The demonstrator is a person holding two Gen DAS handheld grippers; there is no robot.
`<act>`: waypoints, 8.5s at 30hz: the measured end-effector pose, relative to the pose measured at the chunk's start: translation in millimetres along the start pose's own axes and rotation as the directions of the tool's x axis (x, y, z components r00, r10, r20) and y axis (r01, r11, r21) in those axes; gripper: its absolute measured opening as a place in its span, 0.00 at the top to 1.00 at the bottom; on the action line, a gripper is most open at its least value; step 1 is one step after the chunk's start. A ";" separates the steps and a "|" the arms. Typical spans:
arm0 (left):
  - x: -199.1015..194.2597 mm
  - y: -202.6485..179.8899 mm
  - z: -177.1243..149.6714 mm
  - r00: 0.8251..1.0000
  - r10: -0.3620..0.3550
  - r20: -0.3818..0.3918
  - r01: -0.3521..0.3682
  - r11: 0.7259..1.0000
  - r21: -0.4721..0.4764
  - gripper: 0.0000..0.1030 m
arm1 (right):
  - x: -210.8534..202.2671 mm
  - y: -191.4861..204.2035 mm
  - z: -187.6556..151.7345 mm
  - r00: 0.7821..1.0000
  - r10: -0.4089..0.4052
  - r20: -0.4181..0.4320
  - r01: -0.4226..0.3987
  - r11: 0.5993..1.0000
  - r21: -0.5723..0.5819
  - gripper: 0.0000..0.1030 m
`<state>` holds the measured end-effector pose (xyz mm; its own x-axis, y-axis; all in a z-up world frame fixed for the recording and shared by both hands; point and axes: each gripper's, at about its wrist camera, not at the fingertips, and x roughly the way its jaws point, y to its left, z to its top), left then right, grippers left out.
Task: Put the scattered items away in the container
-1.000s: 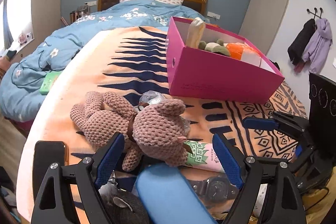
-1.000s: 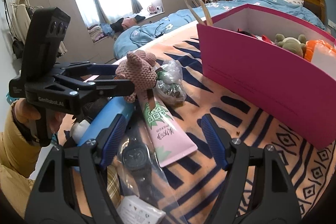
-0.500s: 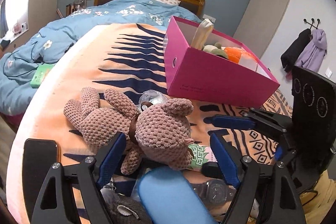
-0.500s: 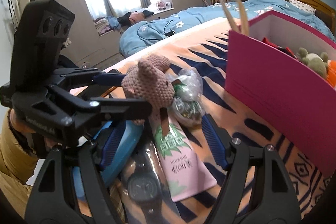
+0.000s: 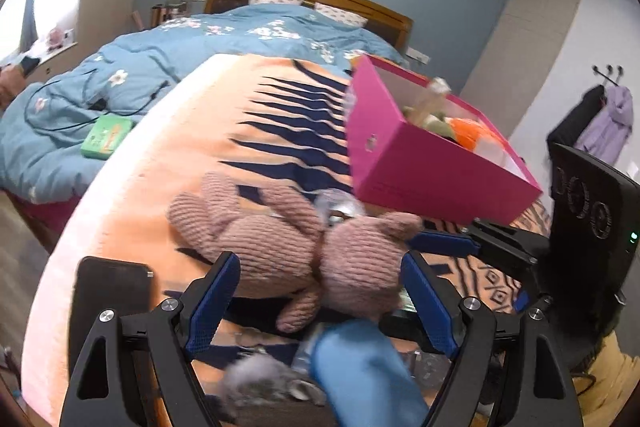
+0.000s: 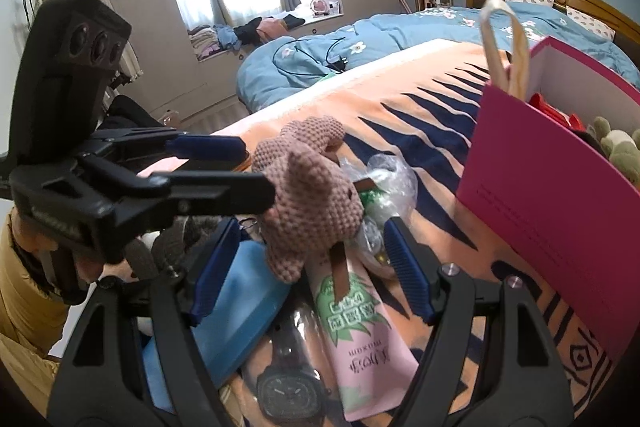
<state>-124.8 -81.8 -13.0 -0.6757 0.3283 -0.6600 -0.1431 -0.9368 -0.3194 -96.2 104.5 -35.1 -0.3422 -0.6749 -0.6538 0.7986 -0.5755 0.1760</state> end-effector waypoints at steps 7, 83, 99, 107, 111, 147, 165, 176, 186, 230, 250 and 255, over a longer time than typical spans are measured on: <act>0.4 14.7 2.1 1.000 -0.002 0.013 0.002 0.999 -0.044 0.15 | 16.4 7.3 10.4 1.000 -0.007 -0.013 0.006 1.000 -0.028 0.27; -16.5 -65.3 18.1 0.973 -0.232 -0.023 0.233 0.962 0.141 0.52 | -120.5 -33.7 -23.4 0.976 -0.002 0.218 -0.025 0.992 0.121 0.50; -17.7 -132.1 56.4 0.964 -0.265 0.012 0.253 0.932 0.259 0.52 | -191.9 -57.1 -16.9 0.936 -0.095 0.340 0.048 0.989 0.143 0.50; -0.1 -153.7 92.2 0.960 -0.279 0.011 0.266 0.925 0.270 0.52 | -213.4 -83.8 1.3 0.917 -0.140 0.374 0.082 0.983 0.167 0.51; 19.7 -157.1 109.5 0.968 -0.251 0.007 0.241 0.936 0.256 0.52 | -215.2 -103.3 14.9 0.915 -0.152 0.374 0.087 0.979 0.187 0.51; 168.2 -161.8 177.6 0.987 -0.090 -0.132 0.114 0.975 0.189 0.52 | -121.3 -247.9 62.9 0.971 -0.211 0.109 0.141 0.880 0.453 0.51; 196.4 -151.0 182.1 0.989 -0.024 -0.147 0.049 0.983 0.175 0.56 | -82.3 -268.2 81.8 0.968 -0.249 -0.032 0.238 0.873 0.426 0.51; 196.5 -135.5 185.8 0.992 0.014 -0.123 0.003 0.990 0.142 0.57 | -65.1 -274.9 92.3 0.975 -0.208 -0.079 0.221 0.856 0.468 0.51; 195.1 -139.9 183.8 0.993 0.036 -0.112 -0.017 0.985 0.169 0.57 | -62.0 -278.8 89.1 0.969 -0.217 -0.116 0.246 0.833 0.495 0.50; 183.2 -149.5 164.5 0.995 0.007 -0.101 0.014 0.979 0.202 0.24 | -69.7 -257.8 72.3 0.937 -0.325 -0.127 0.348 0.849 0.398 0.60; 126.3 -163.2 133.3 0.999 -0.019 0.049 0.009 0.978 0.208 0.15 | -123.8 -207.5 27.2 0.927 -0.372 0.039 0.332 0.868 0.370 0.41; 105.2 -165.8 118.4 0.995 0.001 0.098 -0.022 0.976 0.216 0.15 | -131.9 -183.7 14.3 0.917 -0.392 0.076 0.347 0.876 0.334 0.34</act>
<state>-257.7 93.7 51.0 -0.7434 0.3143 -0.5904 -0.2812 -0.9478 -0.1505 -204.9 292.6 29.4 -0.6643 -0.4283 -0.6126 0.4158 -0.8928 0.1733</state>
